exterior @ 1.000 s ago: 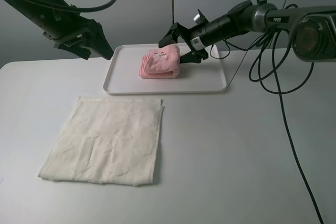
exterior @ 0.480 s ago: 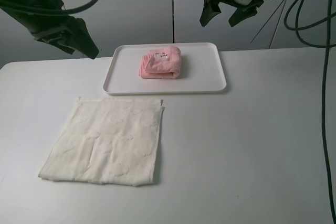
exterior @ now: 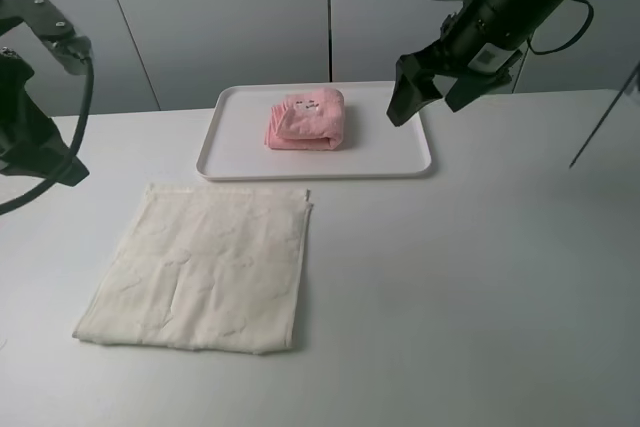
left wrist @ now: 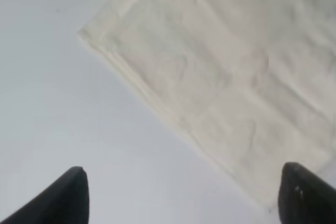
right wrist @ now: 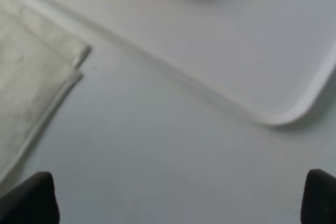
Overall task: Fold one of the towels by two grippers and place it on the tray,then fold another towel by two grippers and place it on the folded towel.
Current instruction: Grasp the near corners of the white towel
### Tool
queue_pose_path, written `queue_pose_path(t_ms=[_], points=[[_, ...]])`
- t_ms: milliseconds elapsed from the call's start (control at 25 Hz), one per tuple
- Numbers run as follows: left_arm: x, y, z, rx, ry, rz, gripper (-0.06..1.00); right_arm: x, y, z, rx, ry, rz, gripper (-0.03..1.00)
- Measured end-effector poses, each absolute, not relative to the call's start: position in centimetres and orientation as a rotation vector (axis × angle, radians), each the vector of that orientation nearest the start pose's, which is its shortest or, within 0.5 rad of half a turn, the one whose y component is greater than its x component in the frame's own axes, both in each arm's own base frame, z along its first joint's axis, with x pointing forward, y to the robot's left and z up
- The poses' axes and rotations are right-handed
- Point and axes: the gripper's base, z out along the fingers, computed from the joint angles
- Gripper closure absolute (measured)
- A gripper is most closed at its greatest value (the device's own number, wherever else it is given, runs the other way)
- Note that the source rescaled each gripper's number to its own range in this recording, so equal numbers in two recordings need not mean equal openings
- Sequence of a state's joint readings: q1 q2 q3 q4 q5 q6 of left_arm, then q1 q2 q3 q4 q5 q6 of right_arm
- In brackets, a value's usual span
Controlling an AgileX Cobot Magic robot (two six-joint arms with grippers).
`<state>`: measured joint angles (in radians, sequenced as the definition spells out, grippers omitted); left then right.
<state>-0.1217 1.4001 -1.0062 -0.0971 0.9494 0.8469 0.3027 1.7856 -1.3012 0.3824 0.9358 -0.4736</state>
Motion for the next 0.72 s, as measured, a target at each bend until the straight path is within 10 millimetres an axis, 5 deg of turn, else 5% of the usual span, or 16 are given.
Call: queue_pose_path(t_ms=[160,320,720], points=[[25.5,-3.6,25.7,1.57,2.403,0.095,0.01,29.6,16.8,21.0,-1.18,2.712,0.466,-0.03],[24.9,-3.4,24.6,1.762,2.328,0.114,0.01,26.5,20.6,20.1,-1.583,2.513,0.447,-0.03],[21.0,-3.7,16.8,2.108,2.217,0.1,0.01,21.2,27.3,19.6,-1.998,2.094,0.283,-0.03]])
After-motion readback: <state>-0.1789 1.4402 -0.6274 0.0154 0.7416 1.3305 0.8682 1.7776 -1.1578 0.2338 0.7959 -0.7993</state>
